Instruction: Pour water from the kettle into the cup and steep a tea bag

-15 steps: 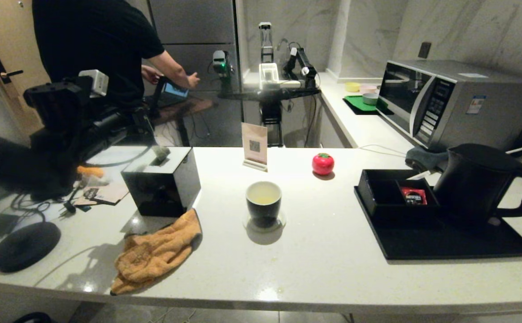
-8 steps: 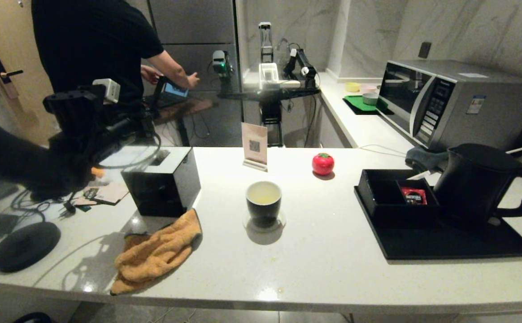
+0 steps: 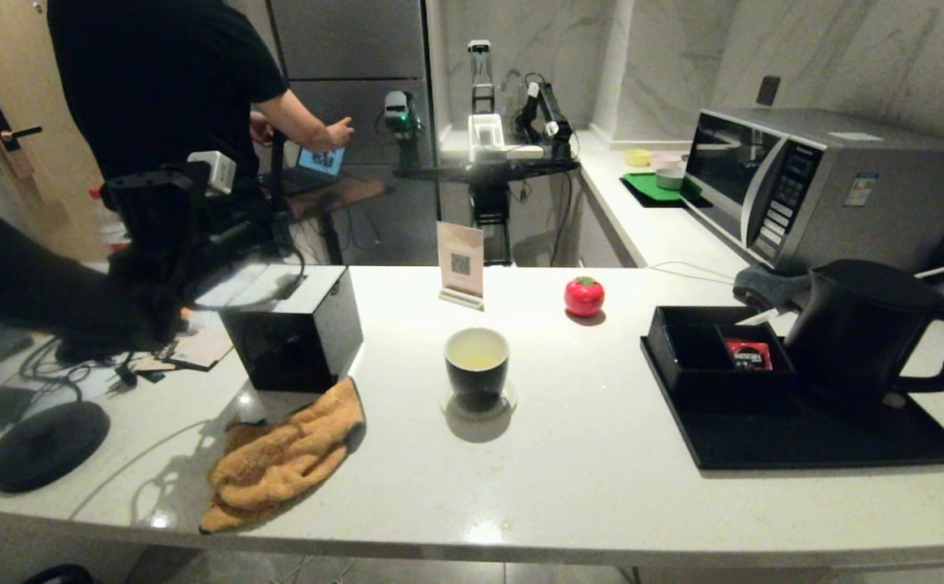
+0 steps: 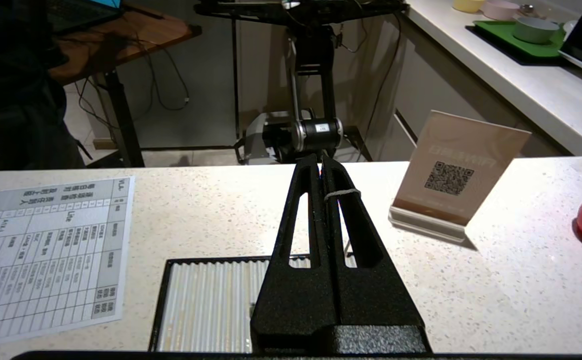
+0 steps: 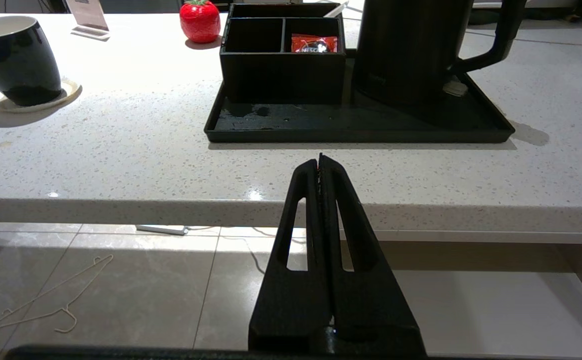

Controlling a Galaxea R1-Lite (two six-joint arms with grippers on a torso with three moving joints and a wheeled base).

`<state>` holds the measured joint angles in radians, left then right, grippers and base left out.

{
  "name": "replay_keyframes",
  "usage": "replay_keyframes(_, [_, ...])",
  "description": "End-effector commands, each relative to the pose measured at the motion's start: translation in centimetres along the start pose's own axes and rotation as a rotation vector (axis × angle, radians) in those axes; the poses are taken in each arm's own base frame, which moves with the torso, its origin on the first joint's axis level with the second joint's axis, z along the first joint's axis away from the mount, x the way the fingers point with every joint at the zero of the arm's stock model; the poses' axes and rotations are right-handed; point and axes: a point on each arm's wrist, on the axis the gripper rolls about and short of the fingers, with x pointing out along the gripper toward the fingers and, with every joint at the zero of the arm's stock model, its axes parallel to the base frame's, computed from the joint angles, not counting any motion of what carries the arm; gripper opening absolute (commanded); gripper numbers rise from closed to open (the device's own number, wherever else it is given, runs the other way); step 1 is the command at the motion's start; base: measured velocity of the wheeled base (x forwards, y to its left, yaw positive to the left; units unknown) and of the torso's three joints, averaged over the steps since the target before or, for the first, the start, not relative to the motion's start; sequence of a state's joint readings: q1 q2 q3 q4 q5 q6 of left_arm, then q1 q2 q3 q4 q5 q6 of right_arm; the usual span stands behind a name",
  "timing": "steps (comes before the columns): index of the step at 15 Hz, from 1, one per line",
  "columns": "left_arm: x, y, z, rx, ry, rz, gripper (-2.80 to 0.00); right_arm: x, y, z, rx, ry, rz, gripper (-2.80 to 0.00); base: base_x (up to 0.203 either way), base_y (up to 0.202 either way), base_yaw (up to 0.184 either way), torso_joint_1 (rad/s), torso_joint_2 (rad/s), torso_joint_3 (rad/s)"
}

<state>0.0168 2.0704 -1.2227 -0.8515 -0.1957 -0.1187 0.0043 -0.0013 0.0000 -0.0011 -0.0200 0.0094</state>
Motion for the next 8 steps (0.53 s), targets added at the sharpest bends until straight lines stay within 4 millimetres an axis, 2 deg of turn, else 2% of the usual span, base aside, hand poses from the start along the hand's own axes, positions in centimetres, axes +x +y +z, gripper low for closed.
replay_keyframes(1, [-0.4,-0.5,0.2,0.0,-0.003,-0.008,-2.8,0.0,0.0,0.0,0.0,0.001,0.0,-2.8,0.0,0.0,0.0,0.0,0.0,0.0])
replay_keyframes(4, [-1.0,-0.9,0.4,-0.001,0.002,-0.015,-2.8,0.0,0.0,0.0,0.0,0.001,0.0,-2.8,0.0,0.0,0.0,0.0,0.0,0.0])
replay_keyframes(8, [-3.0,-0.6,-1.1,-0.013,0.075,0.01,-2.8,0.0,0.0,0.0,0.0,0.001,0.0,-2.8,0.0,0.0,0.0,0.0,0.0,0.0])
